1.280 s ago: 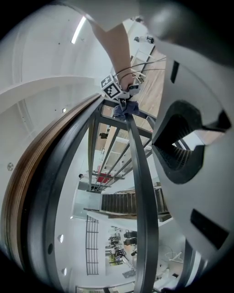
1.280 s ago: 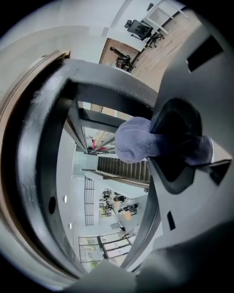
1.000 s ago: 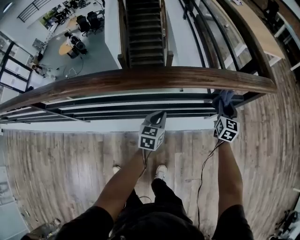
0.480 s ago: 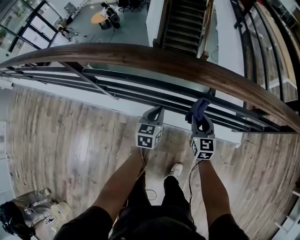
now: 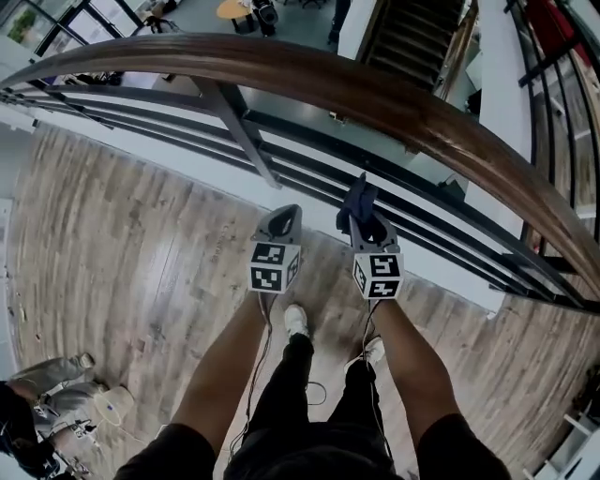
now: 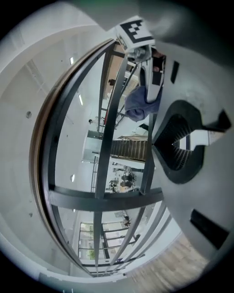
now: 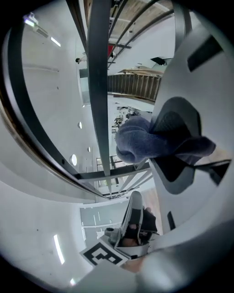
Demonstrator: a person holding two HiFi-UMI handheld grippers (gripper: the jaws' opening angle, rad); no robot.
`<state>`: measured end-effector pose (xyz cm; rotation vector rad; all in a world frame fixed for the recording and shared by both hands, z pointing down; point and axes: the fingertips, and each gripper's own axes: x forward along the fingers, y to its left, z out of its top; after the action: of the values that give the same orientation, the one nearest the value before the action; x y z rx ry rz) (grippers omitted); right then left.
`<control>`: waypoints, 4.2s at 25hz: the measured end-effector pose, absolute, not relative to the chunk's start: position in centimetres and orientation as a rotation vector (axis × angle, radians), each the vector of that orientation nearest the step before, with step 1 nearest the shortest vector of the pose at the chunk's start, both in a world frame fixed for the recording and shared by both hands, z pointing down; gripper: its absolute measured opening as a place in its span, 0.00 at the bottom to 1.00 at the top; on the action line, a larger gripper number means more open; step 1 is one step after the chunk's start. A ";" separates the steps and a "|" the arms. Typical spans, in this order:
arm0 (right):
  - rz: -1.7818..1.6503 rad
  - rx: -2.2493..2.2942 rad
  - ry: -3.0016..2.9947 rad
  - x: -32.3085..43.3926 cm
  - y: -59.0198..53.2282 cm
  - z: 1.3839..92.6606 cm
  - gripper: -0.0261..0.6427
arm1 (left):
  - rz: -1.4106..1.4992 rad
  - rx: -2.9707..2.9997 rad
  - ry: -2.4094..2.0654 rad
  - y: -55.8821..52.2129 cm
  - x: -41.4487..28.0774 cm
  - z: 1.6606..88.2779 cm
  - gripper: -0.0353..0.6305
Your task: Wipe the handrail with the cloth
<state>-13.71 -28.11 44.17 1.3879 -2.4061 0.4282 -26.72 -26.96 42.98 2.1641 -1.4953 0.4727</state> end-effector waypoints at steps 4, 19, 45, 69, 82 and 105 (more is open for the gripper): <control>0.441 1.343 -2.417 -22.0 -32.3 45.6 0.19 | 0.451 2.113 -1.584 -29.6 -34.8 44.3 0.05; 0.501 1.289 -2.241 -38.7 -43.7 52.0 0.19 | 0.485 2.128 -1.637 -34.5 -47.7 47.0 0.05; 0.561 1.438 -2.104 -24.0 -39.3 52.5 0.19 | 0.454 2.190 -1.477 -31.0 -33.7 47.4 0.05; 0.749 1.643 -1.934 4.9 -31.8 52.1 0.19 | 0.525 2.295 -1.228 -26.7 -7.9 46.6 0.05; 0.839 1.750 -1.815 24.2 -27.1 51.8 0.19 | 0.579 2.402 -1.062 -24.1 10.5 45.5 0.05; 0.806 1.925 -1.561 61.6 -15.5 51.9 0.19 | 0.661 2.504 -0.808 -16.4 42.4 46.4 0.05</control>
<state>61.61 -15.48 51.90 1.9247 -1.5610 0.8056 42.38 -16.40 46.36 2.5040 -0.8077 0.6615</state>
